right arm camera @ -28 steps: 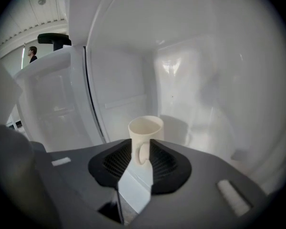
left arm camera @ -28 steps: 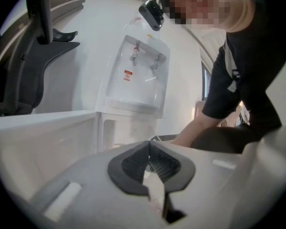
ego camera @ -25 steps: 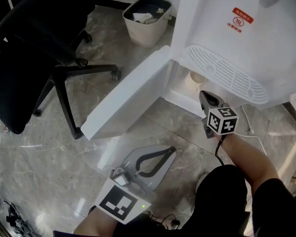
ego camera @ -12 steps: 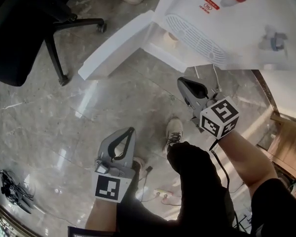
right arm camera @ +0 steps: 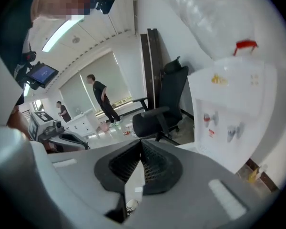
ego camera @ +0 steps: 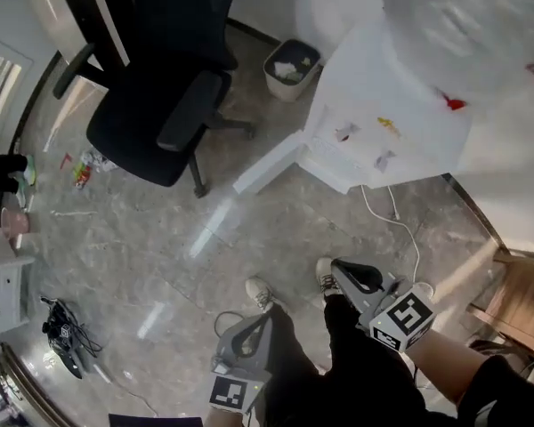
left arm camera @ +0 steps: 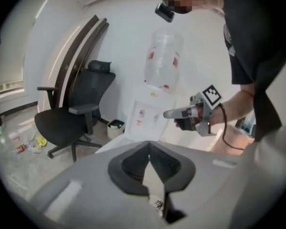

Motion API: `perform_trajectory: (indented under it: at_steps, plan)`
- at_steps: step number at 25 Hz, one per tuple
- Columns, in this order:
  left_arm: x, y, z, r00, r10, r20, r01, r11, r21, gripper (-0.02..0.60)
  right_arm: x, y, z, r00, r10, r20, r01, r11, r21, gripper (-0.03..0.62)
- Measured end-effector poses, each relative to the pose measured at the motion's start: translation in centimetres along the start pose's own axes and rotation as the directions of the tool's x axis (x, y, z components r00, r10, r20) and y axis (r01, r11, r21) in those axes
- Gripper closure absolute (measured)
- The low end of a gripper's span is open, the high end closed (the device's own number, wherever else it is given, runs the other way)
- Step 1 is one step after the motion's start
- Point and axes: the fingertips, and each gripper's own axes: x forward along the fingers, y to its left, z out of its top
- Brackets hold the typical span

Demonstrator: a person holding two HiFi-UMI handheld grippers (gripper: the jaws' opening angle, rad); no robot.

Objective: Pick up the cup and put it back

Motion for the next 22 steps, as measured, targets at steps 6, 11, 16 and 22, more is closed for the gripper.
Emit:
perform_trajectory:
  at_steps: [6, 11, 16, 22]
  plan:
    - [-4.5, -5.8, 12.4, 0.985, 0.076, 0.155, -0.066, 0.995, -0.072, 0.578, -5.7, 5.5, 10.8, 0.992, 0.083, 0.096, -0.084, 0.996, 0.009, 0.586]
    - [-7.6, -7.0, 19.2, 0.962, 0.056, 0.268, -0.036, 0.996, -0.078, 0.578, -8.1, 7.7, 16.4, 0.975, 0.092, 0.205, -0.090, 0.996, -0.020, 0.586]
    - [-9.6, -8.1, 20.7, 0.965, -0.026, 0.261, 0.020, 0.999, 0.027, 0.578, -10.1, 10.8, 17.1, 0.976, 0.029, 0.214, -0.026, 0.999, -0.019, 0.586]
    - [-13.7, -8.7, 18.8, 0.935, -0.254, 0.246, 0.234, 0.966, 0.105, 0.578, -11.1, 17.7, 13.1, 0.974, -0.102, 0.200, 0.101, 0.995, 0.014, 0.586]
